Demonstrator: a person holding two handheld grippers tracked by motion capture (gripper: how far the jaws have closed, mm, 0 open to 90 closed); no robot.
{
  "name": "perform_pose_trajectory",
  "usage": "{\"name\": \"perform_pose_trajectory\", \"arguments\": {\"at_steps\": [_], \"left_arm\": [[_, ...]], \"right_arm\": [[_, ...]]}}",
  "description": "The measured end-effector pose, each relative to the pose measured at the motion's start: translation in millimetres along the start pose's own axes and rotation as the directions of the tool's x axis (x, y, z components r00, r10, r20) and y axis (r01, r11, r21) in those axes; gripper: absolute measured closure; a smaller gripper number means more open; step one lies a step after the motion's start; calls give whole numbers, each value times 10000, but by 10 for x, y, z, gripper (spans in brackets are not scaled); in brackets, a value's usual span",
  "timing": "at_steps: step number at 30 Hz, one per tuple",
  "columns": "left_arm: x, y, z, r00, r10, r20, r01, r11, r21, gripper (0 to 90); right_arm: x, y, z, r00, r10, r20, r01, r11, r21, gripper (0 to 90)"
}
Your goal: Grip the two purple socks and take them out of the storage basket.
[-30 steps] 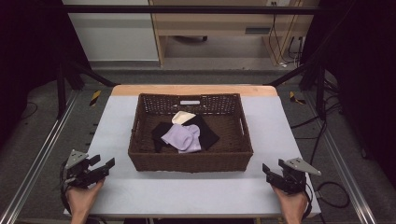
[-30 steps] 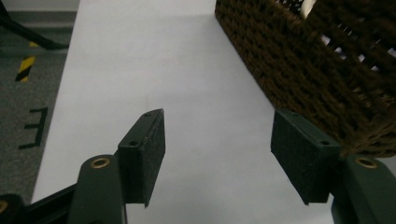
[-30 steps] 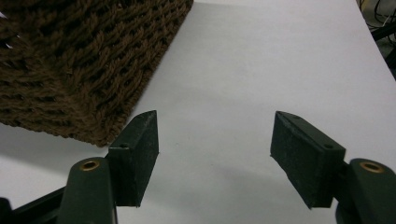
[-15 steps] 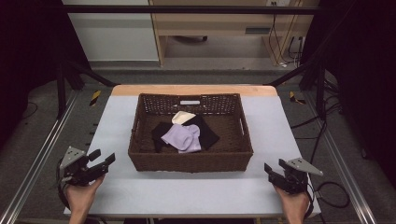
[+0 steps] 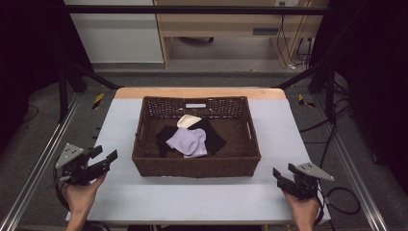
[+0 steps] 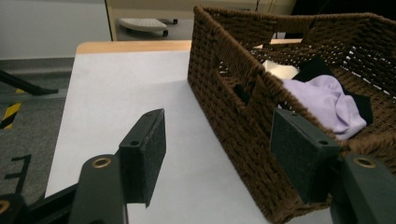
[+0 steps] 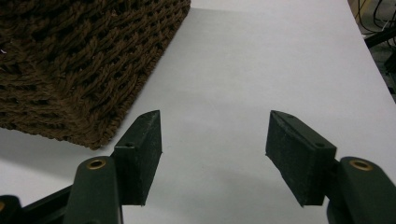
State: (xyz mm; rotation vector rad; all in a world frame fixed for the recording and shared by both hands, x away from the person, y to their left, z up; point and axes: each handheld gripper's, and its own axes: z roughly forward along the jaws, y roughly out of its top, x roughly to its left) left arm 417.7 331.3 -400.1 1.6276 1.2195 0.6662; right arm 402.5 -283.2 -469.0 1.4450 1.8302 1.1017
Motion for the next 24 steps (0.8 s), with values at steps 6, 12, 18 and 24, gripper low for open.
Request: {"name": "perform_pose_trajectory", "arguments": {"at_steps": [6, 12, 18, 24], "left_arm": [[-74, 179, 41, 9995, 89, 318, -83, 9998, -181, 350], [-198, 359, 92, 9975, 480, 509, -468, 9986, -257, 350], [-376, 540, 182, 9920, 914, 874, -884, 9954, -381, 343], [-582, 667, 346, 9852, 1360, 1043, -1341, 9907, -246, 344]], "right_arm": [[23, -6, 5, 9999, -148, -54, 148, 9999, 5, 357], [22, -5, 21, 9997, -241, -11, 241, 9997, 8, 340], [32, 10, 18, 9997, -264, 9, 264, 9996, -87, 329], [36, 10, 28, 9995, -319, 46, 320, 9994, -121, 313]]}}
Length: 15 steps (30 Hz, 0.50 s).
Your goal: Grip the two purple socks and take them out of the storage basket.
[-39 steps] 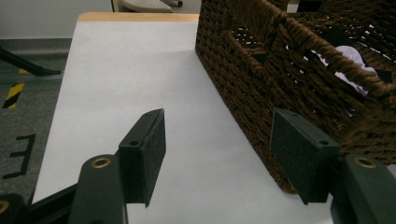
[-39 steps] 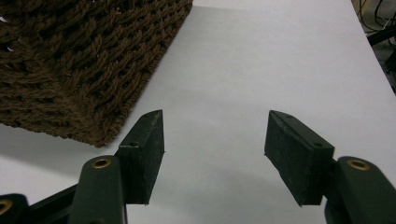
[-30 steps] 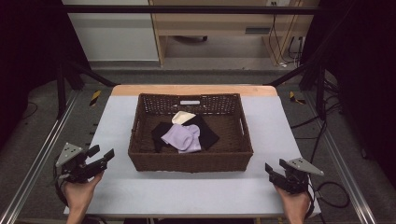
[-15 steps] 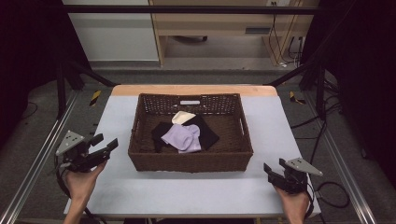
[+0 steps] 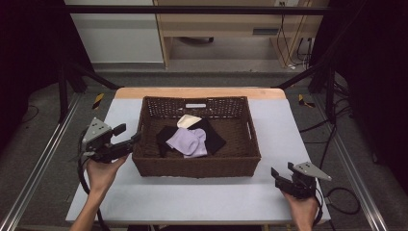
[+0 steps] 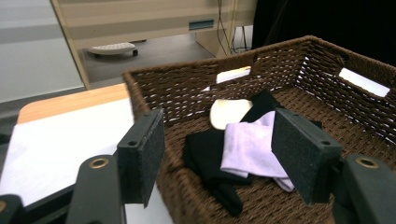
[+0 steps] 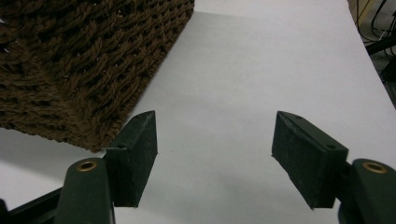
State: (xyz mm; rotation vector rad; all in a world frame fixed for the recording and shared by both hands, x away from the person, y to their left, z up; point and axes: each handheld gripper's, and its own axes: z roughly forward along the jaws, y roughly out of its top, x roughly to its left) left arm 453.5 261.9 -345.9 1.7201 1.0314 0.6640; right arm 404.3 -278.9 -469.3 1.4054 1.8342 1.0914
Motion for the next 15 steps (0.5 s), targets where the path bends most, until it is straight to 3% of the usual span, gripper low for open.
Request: {"name": "perform_pose_trajectory", "arguments": {"at_steps": [7, 15], "left_arm": [[-194, 184, 252, 9987, 462, 193, -464, 9988, 130, 345], [-329, 320, 512, 9962, 750, 431, -765, 9965, 339, 345]], "right_arm": [[-3, 6, -2, 10000, 44, 3, -44, 10000, -14, 312], [-6, 7, 3, 10000, -14, 14, 14, 10000, -41, 311]]}}
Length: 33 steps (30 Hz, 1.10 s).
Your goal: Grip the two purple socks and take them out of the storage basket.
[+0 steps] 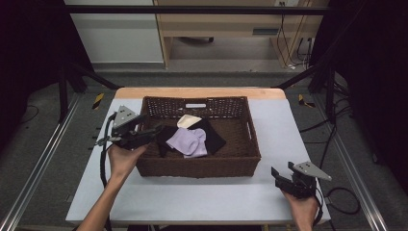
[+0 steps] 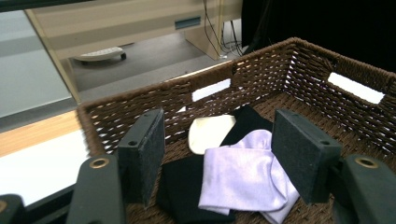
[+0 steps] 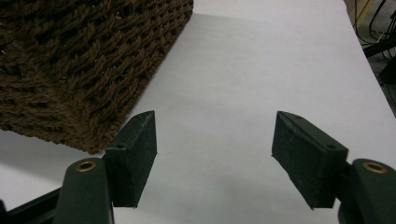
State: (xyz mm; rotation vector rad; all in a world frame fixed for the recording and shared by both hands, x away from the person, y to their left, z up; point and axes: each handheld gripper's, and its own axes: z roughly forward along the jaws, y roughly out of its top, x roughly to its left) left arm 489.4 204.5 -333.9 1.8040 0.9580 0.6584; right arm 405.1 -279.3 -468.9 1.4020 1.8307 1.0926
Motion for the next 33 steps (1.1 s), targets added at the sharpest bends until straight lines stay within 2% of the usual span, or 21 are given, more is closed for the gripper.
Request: {"name": "perform_pose_trajectory", "arguments": {"at_steps": [2, 3, 10, 11, 12, 13, 16, 20, 23, 30, 31, 32, 33], "left_arm": [[-30, 35, 99, 9998, 222, 22, -222, 9996, 173, 342], [-30, 35, 99, 9998, 222, 22, -222, 9996, 173, 341], [-72, 110, 393, 9984, 559, 2, -558, 9966, 606, 338], [-72, 110, 393, 9984, 559, 2, -558, 9966, 606, 336], [-79, 108, 486, 9982, 602, 6, -601, 9957, 710, 336], [-79, 108, 486, 9982, 602, 6, -601, 9957, 710, 336], [-80, 74, 641, 9972, 740, -113, -724, 9922, 1019, 339], [-60, 6, 843, 9947, 973, -330, -908, 9826, 1621, 348], [-25, -13, 938, 9955, 815, -482, -688, 9725, 2225, 366], [82, 42, 1026, 9998, 69, -212, -16, 9700, 2432, 377], [82, 42, 1026, 9998, 69, -212, -16, 9700, 2432, 377], [94, 58, 1062, 9998, 89, -185, -39, 9666, 2564, 377], [97, 64, 1081, 9995, 231, -222, -166, 9655, 2598, 387]], "right_arm": [[-6, -1, 1, 10000, -26, 28, 26, 10000, -28, 311], [-6, -1, 1, 10000, -26, 28, 26, 10000, -28, 311], [-16, -4, -1, 9999, -74, 70, 74, 10000, -13, 313], [-16, -4, -1, 9999, -74, 70, 74, 10000, -13, 313], [-10, -4, -4, 10000, -23, 47, 23, 10000, 14, 313], [-10, -4, -4, 10000, -23, 47, 23, 10000, 14, 313], [-5, -5, -6, 10000, -35, 43, 35, 10000, 15, 313], [-15, -6, -2, 10000, -40, 60, 40, 10000, 39, 314], [-16, -8, 4, 10000, -69, 70, 68, 10000, 35, 314], [-3, -9, 18, 9999, -110, 64, 109, 9998, 140, 318], [-3, -9, 18, 9999, -110, 64, 109, 9998, 140, 318], [-3, -9, 18, 9999, -110, 62, 109, 9998, 141, 318], [-2, -10, 21, 9999, -135, 80, 134, 9998, 152, 319]]}}
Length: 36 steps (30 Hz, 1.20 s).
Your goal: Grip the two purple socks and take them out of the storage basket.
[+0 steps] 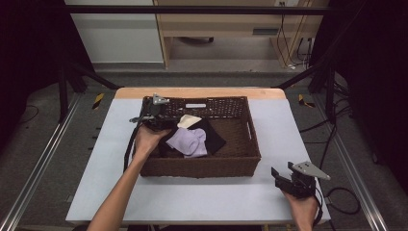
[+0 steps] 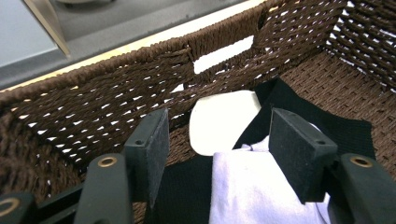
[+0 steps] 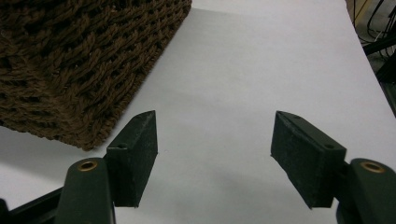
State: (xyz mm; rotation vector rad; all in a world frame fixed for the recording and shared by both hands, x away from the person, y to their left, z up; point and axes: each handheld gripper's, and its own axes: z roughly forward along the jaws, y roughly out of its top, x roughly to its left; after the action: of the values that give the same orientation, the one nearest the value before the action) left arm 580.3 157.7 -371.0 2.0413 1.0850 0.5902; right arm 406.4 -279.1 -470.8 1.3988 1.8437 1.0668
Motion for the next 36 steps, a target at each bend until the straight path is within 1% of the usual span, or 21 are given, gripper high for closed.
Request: {"name": "perform_pose_trajectory", "arguments": {"at_steps": [1, 2, 5, 6, 10, 14, 15, 17, 19, 20, 21, 22, 23, 26, 27, 28, 29, 32, 34, 35, 36], "left_arm": [[-6, 4, 16, 10000, 72, -47, -72, 10000, -69, 403], [-14, -7, 55, 9999, 0, 171, 5, 9996, -275, 418], [-40, -18, 102, 9993, 53, 383, -49, 9999, -100, 449], [-85, -39, 153, 9986, 372, 371, -378, 9992, 162, 458], [-111, -66, 203, 9967, 697, 407, -719, 9958, 567, 485], [-91, -101, 230, 9964, 653, 540, -697, 9941, 835, 497], [-75, -121, 265, 9965, 612, 573, -677, 9904, 1206, 496], [-72, -133, 292, 9970, 535, 565, -607, 9891, 1342, 496], [-76, -155, 353, 9970, 491, 600, -589, 9828, 1748, 493], [-76, -155, 353, 9970, 491, 600, -589, 9828, 1748, 493], [-81, -165, 382, 9956, 685, 637, -800, 9762, 2013, 496], [-81, -165, 382, 9956, 685, 637, -800, 9762, 2013, 499], [-93, -172, 400, 9946, 853, 589, -963, 9706, 2207, 502], [-98, -182, 417, 9938, 852, 716, -999, 9669, 2349, 507], [-104, -193, 437, 9928, 894, 801, -1071, 9612, 2543, 508], [-104, -193, 437, 9928, 894, 801, -1071, 9612, 2543, 508], [-109, -204, 457, 9918, 936, 868, -1141, 9548, 2744, 508], [-119, -211, 472, 9916, 972, 857, -1181, 9498, 2898, 506], [-124, -224, 493, 9914, 990, 853, -1214, 9389, 3221, 508], [-124, -224, 493, 9914, 990, 853, -1214, 9389, 3221, 510], [-128, -231, 506, 9912, 1034, 828, -1254, 9334, 3361, 510]], "right_arm": [[-2, -2, 4, 10000, -45, 38, 45, 10000, -12, 319], [-2, -2, 4, 10000, -41, 35, 41, 10000, -2, 321], [-3, -3, 3, 10000, -53, 28, 53, 10000, 17, 331], [-3, -5, 4, 10000, -55, 6, 55, 10000, 66, 346], [11, -9, 7, 10000, -57, -11, 58, 9997, 234, 374], [14, -11, 16, 9999, -103, 5, 103, 9994, 338, 395], [11, -15, 26, 9999, -130, -23, 131, 9992, 371, 401], [11, -16, 27, 9999, -128, -28, 128, 9992, 379, 403], [14, -16, 20, 9998, -173, -34, 174, 9992, 370, 406], [14, -16, 20, 9998, -173, -34, 174, 9992, 370, 406], [12, -16, 19, 9999, -164, -36, 165, 9992, 372, 408], [12, -16, 19, 9999, -164, -36, 165, 9992, 372, 408], [13, -17, 22, 9998, -210, -46, 212, 9990, 387, 412], [17, -18, 23, 9997, -227, -81, 231, 9989, 404, 416], [19, -19, 23, 9996, -281, -104, 285, 9988, 402, 417], [19, -19, 23, 9996, -281, -104, 285, 9988, 402, 417], [17, -19, 21, 9996, -273, -99, 277, 9988, 403, 417], [17, -18, 18, 9997, -226, -86, 229, 9989, 404, 416], [17, -19, 20, 9996, -276, -96, 280, 9988, 398, 414], [17, -19, 20, 9996, -276, -96, 280, 9988, 398, 414], [18, -19, 21, 9995, -285, -97, 289, 9988, 402, 414]]}}
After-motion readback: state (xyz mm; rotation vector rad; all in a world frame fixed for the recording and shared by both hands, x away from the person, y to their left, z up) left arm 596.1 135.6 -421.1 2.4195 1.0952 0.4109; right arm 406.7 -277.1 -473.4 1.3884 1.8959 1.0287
